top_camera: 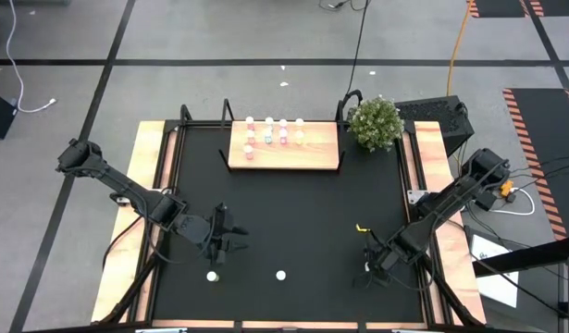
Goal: Pick and place medicine bottles onto shelf by color
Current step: Put the blue pill bottle on the shelf aligned with the other blue pill bottles
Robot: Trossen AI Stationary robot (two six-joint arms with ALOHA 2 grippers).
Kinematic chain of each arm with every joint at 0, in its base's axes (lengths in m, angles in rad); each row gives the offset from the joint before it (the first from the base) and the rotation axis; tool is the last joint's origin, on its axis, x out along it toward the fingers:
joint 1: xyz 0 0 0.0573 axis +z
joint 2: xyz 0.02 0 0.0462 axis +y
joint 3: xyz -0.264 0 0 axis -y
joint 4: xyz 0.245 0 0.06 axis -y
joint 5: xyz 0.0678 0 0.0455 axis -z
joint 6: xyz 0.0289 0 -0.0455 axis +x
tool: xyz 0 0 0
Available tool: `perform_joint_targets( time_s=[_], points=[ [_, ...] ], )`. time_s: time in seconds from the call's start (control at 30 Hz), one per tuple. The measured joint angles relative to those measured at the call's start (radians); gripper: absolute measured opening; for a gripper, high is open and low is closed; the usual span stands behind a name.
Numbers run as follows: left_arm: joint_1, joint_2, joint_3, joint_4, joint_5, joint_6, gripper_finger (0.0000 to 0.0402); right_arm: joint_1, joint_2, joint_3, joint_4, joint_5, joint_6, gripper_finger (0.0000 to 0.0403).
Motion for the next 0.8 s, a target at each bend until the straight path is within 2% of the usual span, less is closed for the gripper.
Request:
perform_joint_targets(
  time_s=[0.13, 0.3, 0.43, 0.57, 0.67, 0.8],
  points=[
    [0.0, 0.0, 0.0, 0.0, -0.018, 0.05, 0.0186, 0.0, -0.001, -0.022, 0.055, 0.021, -0.044, 0.0224],
    [0.019, 0.0, 0.0, 0.006, -0.063, 0.099, 0.0186, 0.003, -0.003, -0.039, 0.081, 0.021, -0.104, 0.0175],
    [0.058, 0.0, 0.0, 0.041, -0.089, 0.114, 0.0186, 0.003, -0.006, -0.043, 0.085, 0.022, -0.106, 0.0126],
    [0.114, 0.0, 0.0, 0.123, -0.09, 0.111, 0.0186, 0.002, -0.025, -0.045, 0.179, 0.038, -0.08, 0.0092],
    [0.161, 0.0, 0.0, 0.181, -0.09, 0.125, 0.0187, 0.002, -0.051, -0.045, 0.24, 0.124, -0.078, 0.0089],
    [0.218, 0.0, 0.0, 0.282, -0.052, 0.164, 0.0187, 0.001, -0.095, -0.044, 0.321, 0.316, -0.104, 0.0103]
  ],
)
